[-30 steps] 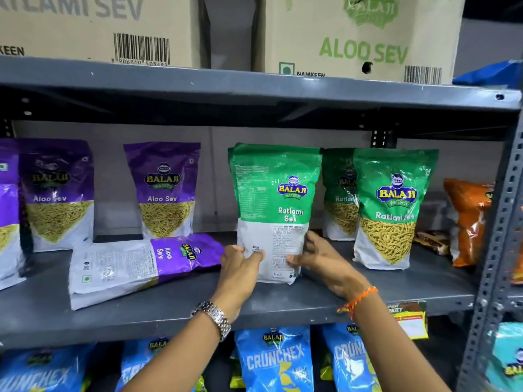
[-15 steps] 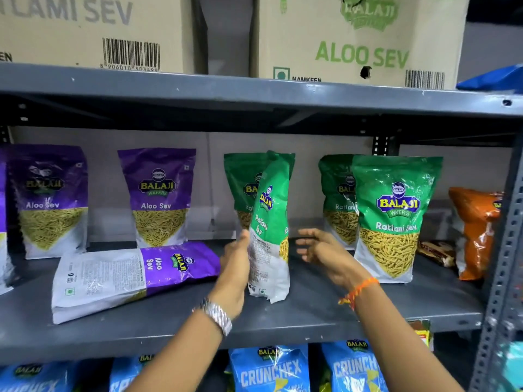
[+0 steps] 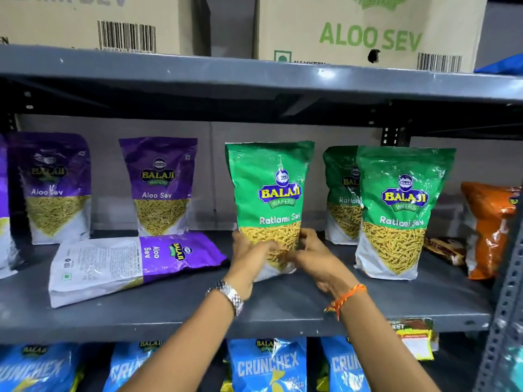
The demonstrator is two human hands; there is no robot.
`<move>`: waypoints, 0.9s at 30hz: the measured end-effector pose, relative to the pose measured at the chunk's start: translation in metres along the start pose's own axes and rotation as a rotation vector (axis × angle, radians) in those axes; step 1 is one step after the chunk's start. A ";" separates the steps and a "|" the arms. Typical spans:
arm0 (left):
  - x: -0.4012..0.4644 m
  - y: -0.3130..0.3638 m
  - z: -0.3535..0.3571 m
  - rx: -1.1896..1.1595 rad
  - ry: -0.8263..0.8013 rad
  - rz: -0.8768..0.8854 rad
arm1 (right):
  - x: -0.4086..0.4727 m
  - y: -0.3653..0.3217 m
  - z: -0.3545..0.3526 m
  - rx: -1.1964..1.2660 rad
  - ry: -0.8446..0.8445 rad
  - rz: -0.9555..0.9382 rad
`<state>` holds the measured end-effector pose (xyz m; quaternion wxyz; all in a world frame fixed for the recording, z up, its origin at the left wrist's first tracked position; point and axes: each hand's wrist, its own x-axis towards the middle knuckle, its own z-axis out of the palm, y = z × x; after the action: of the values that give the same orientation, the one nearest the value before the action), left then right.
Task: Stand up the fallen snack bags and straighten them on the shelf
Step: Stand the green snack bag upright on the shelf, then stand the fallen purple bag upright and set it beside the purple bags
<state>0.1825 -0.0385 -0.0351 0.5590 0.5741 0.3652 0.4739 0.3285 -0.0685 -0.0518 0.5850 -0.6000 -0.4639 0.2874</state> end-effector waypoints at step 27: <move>0.105 0.056 -0.333 1.065 -0.359 -0.165 | -0.039 -0.055 0.264 0.556 0.033 0.320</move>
<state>-0.1109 0.1537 0.0098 0.2806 0.8179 0.4968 0.0741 0.0667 0.0055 -0.0454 0.6812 -0.4871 -0.2582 0.4816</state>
